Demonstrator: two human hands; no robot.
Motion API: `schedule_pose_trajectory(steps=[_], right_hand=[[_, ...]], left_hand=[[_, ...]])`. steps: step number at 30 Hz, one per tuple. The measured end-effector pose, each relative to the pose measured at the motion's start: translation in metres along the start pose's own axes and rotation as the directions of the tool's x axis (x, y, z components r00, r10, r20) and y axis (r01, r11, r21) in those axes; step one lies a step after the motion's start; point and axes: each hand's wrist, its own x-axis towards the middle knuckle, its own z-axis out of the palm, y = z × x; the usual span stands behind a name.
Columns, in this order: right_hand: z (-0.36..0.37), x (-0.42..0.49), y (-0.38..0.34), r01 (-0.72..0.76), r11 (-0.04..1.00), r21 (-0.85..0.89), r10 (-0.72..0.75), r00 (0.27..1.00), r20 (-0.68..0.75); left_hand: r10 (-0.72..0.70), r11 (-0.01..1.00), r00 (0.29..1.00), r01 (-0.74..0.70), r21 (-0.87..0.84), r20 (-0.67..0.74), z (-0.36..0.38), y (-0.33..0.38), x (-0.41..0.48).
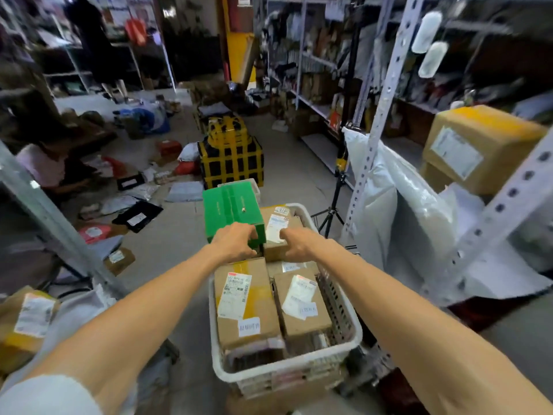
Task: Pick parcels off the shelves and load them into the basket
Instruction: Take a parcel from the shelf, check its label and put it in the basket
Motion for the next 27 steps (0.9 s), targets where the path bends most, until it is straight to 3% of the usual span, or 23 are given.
schedule_pose_trajectory(steps=[10, 17, 21, 27], right_hand=[[0.020, -0.152, 0.026, -0.224, 0.971, 0.084, 0.227, 0.973, -0.032], [0.025, -0.286, 0.102, -0.425, 0.894, 0.140, 0.441, 0.892, -0.106], [0.038, -0.377, 0.145, -0.606, 0.778, 0.163, 0.622, 0.779, -0.074], [0.055, -0.506, 0.208, -0.797, 0.533, 0.285, 0.845, 0.521, -0.123]], left_hand=[[0.340, 0.938, 0.938, -0.344, 0.049, 0.072, 0.011, 0.119, -0.060], [0.624, 0.771, 0.771, -0.634, 0.058, 0.128, 0.030, 0.261, -0.077], [0.756, 0.636, 0.627, -0.771, 0.013, 0.188, 0.043, 0.359, -0.095], [0.893, 0.396, 0.387, -0.918, 0.007, 0.230, 0.053, 0.523, -0.127]])
